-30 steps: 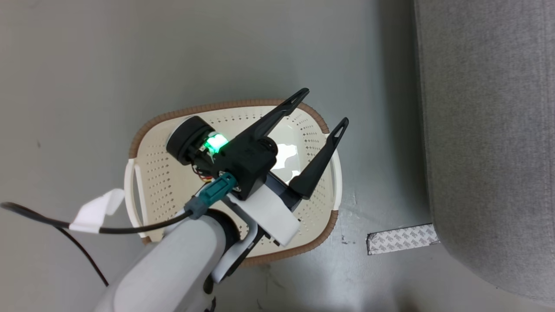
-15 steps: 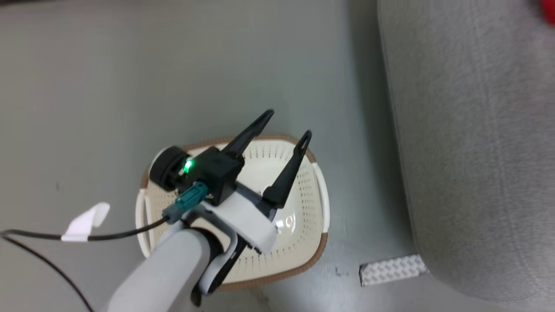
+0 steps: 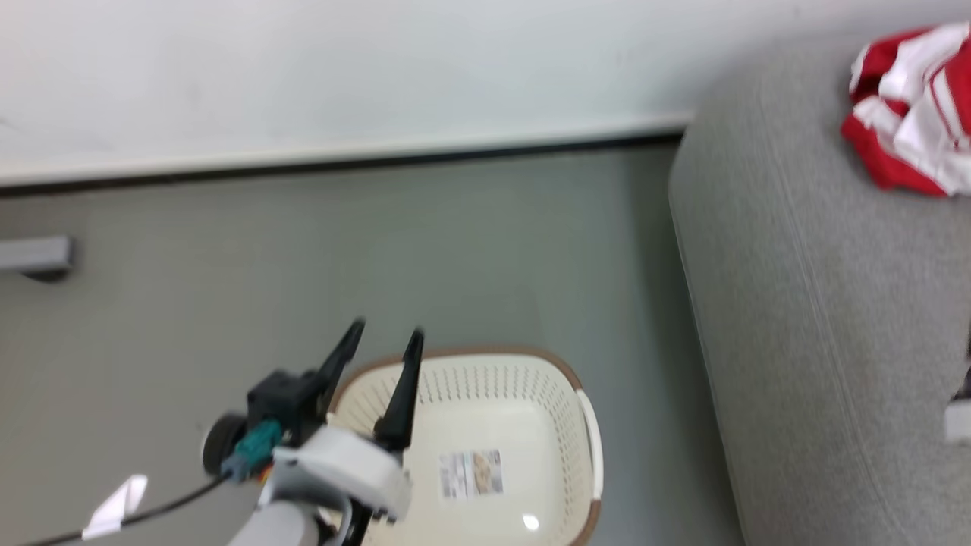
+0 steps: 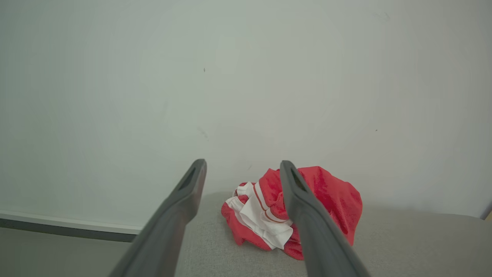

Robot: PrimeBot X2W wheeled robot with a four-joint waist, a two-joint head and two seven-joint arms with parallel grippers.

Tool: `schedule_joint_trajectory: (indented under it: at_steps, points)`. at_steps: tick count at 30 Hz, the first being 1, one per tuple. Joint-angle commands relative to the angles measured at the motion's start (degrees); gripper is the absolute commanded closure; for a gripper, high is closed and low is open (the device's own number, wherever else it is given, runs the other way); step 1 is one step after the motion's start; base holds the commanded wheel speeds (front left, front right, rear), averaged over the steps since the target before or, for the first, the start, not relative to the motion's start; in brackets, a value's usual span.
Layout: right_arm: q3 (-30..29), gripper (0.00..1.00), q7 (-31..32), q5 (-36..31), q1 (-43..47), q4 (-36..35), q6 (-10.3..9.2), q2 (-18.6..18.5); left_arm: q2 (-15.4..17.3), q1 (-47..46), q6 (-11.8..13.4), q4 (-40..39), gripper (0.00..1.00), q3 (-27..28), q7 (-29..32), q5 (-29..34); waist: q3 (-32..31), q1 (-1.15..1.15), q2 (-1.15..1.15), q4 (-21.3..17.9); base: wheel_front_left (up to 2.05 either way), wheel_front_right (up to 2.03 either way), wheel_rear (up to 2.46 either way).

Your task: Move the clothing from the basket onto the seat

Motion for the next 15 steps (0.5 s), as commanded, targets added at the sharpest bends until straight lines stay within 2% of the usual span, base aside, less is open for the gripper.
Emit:
schedule_joint_trajectory:
  at_steps: [1, 8, 15]
  points:
    - [-0.2, 0.0, -0.3, 0.2, 3.7, -1.0, 0.0, 1.1, 0.5, 2.7, 0.5, 1.1, 0.0, 0.5, -0.9, -1.0, -6.6, 0.02, 0.0, 3.9, 0.0, 0.0, 0.0]
    - [0.7, 0.0, -1.1, -1.7, 13.5, -2.5, 0.0, 5.5, 1.2, 8.7, 1.8, 4.7, 0.0, 2.8, -4.2, -3.3, -12.5, 0.02, 0.0, 6.2, 0.0, 0.0, 0.0]
    - [3.6, 0.0, -2.1, -2.2, 22.1, -0.5, 0.0, 9.0, 2.2, 15.2, 1.1, 7.3, 0.0, 5.4, -6.8, -5.2, -17.5, 0.02, 0.0, 6.9, 0.0, 0.0, 0.0]
